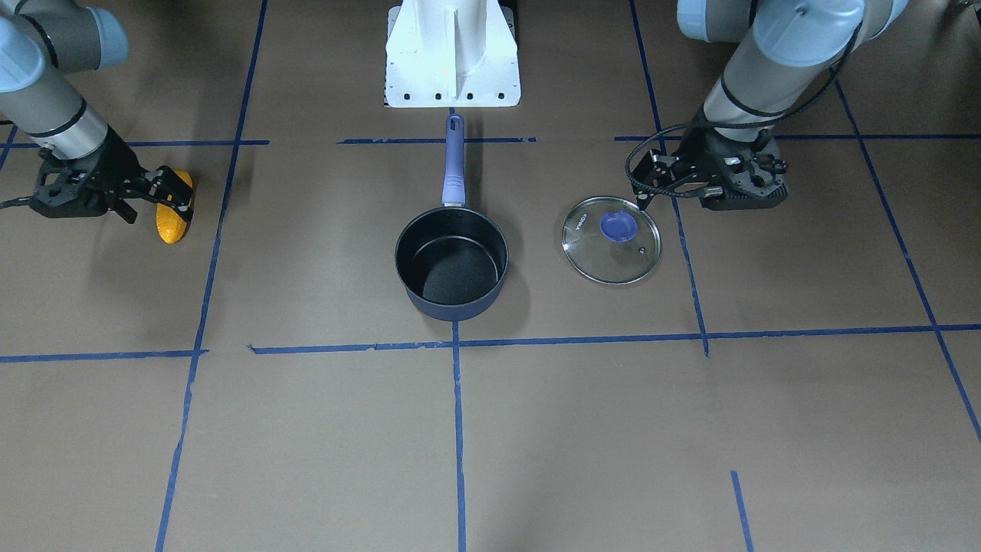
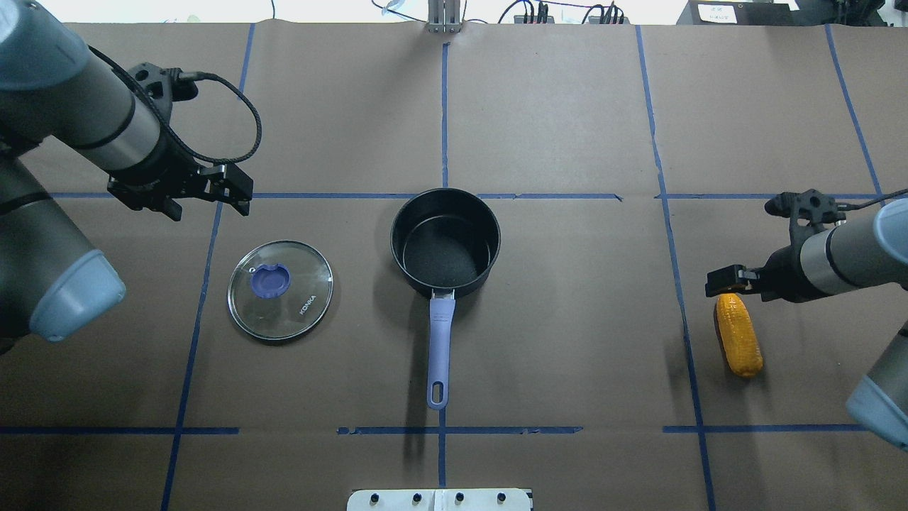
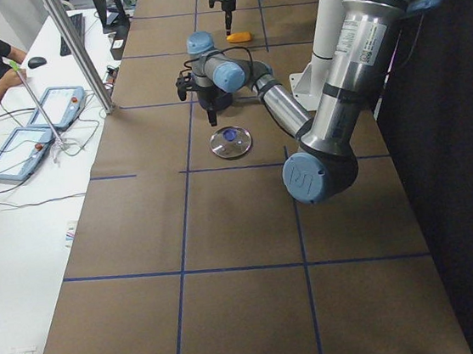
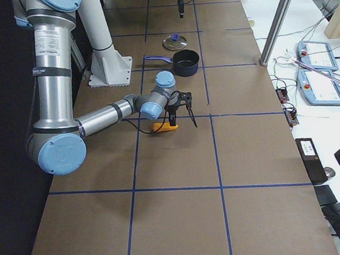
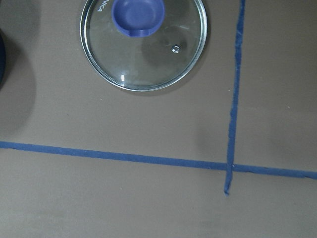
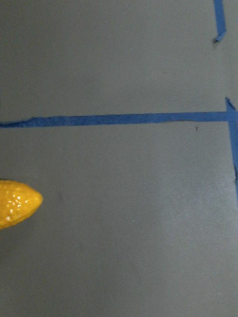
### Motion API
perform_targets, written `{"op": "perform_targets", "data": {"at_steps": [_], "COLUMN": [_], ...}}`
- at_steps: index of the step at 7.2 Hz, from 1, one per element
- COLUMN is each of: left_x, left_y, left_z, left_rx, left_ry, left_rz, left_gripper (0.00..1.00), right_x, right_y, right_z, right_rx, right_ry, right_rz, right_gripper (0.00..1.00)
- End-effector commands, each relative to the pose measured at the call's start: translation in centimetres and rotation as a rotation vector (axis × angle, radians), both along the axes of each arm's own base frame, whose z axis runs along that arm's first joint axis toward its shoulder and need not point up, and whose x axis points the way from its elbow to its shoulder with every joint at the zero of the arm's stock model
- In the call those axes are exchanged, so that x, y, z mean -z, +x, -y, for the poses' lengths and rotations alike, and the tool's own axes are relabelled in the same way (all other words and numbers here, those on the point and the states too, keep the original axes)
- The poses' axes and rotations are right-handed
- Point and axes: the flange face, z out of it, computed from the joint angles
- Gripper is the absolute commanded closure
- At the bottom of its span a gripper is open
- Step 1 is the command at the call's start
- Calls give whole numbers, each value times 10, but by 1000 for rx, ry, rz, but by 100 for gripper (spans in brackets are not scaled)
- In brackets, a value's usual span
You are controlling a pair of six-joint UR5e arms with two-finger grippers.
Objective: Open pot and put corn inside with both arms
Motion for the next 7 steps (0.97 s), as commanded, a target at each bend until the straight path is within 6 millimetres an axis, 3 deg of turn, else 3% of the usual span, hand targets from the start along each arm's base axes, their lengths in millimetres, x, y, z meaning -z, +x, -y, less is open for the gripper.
{"op": "perform_targets", "data": {"at_steps": [1, 3, 5, 6, 7], "left_x": [2, -1, -4, -4, -2], "left_y": [-21, -39, -51, -61, -65], "left_z": [6, 16, 22, 26, 25], "left_rx": [2, 1, 2, 9, -14], "left_ry": [-1, 36, 57, 65, 45], "left_rz": [-19, -15, -10, -13, -48], "left_gripper": [0, 0, 0, 0, 0], "right_x": [-13, -20, -26, -25, -26], "right_y": [-14, -16, -26, -25, -25], "right_z": [-20, -26, -33, -33, -33], "right_rx": [40, 51, 69, 68, 68], "right_ry": [-17, -28, -25, -23, -25], "right_rz": [-32, -45, -65, -62, -65], "right_gripper": [0, 2, 20, 37, 67]}}
